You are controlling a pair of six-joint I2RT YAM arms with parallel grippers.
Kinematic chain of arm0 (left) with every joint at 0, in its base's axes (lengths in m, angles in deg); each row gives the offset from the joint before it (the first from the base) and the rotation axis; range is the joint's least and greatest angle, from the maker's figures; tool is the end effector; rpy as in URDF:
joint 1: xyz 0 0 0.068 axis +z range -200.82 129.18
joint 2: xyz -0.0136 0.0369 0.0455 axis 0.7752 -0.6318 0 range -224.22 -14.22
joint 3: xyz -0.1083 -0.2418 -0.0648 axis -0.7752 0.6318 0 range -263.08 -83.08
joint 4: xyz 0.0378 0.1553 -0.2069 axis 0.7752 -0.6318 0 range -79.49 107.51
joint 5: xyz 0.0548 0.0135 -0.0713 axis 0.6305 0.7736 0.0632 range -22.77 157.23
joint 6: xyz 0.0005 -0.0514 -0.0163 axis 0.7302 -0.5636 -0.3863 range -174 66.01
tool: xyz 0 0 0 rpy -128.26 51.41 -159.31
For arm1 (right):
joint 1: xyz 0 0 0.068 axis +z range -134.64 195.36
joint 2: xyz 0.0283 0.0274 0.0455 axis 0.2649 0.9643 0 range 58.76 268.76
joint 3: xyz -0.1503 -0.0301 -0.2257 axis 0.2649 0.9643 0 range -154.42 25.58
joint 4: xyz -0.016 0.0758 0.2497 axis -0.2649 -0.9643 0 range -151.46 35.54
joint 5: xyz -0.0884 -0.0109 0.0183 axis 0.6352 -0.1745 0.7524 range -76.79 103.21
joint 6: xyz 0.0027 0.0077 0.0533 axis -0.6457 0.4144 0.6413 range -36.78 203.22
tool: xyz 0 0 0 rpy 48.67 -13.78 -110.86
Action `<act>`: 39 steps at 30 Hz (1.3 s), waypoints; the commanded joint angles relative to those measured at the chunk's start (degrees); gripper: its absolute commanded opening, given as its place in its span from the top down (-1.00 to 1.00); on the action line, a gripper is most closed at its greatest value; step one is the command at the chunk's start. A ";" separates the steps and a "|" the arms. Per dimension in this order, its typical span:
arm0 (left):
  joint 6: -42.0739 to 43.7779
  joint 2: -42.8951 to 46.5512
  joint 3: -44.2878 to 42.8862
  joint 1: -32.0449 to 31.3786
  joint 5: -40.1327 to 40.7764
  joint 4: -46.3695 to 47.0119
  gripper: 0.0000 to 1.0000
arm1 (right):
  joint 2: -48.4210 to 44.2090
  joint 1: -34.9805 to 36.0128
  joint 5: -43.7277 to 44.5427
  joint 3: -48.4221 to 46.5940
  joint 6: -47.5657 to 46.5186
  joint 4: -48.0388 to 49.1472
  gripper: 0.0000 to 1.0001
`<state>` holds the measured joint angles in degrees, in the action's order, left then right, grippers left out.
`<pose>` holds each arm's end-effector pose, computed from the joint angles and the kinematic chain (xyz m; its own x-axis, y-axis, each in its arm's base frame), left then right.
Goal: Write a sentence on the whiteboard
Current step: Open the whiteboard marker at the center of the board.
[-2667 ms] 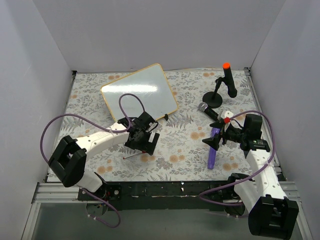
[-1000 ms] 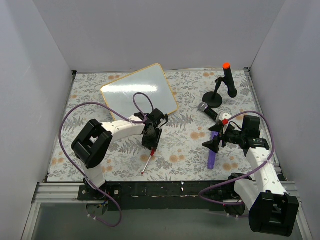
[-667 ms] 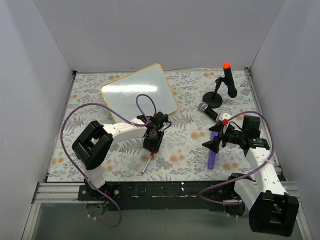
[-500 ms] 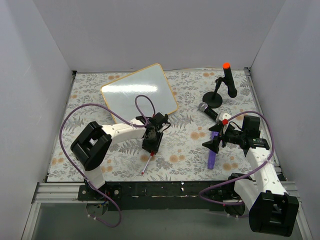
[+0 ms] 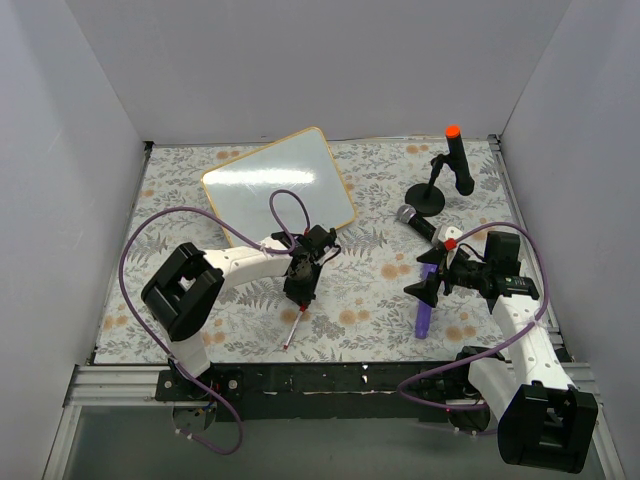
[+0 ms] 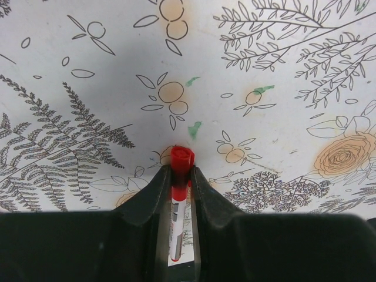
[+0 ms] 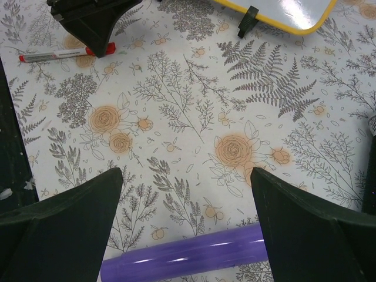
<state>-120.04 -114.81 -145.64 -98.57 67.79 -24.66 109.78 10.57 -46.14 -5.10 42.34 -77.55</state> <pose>0.2134 -0.2346 0.1612 -0.9444 -0.3193 -0.0780 -0.3053 0.9401 -0.1515 0.1734 0.0162 0.2265 -0.1383 -0.3233 -0.9361 -0.8870 0.4610 -0.0282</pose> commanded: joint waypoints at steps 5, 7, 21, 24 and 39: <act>-2.16 0.75 0.43 -0.24 -4.86 6.91 1.00 | 1.00 0.40 -5.33 -2.81 -1.13 -1.25 -0.96; -3.21 2.51 -0.01 -0.24 -6.26 9.11 1.00 | 1.44 1.19 -7.17 -2.72 -0.78 -1.34 -0.96; -19.29 11.04 5.25 -0.15 -10.48 46.63 1.00 | 9.79 14.81 -4.20 3.69 35.14 30.53 -0.92; -23.60 10.60 7.37 -0.15 -10.58 53.76 1.00 | 11.11 16.04 -0.86 4.48 39.55 33.98 -0.91; -30.46 9.89 12.82 -1.91 -6.71 69.77 1.00 | 18.49 17.63 -2.08 5.89 54.77 46.47 -0.36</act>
<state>-149.15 -105.92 -134.04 -100.18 59.13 39.82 126.88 26.98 -45.27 1.13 93.18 -36.20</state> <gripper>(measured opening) 0.134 0.772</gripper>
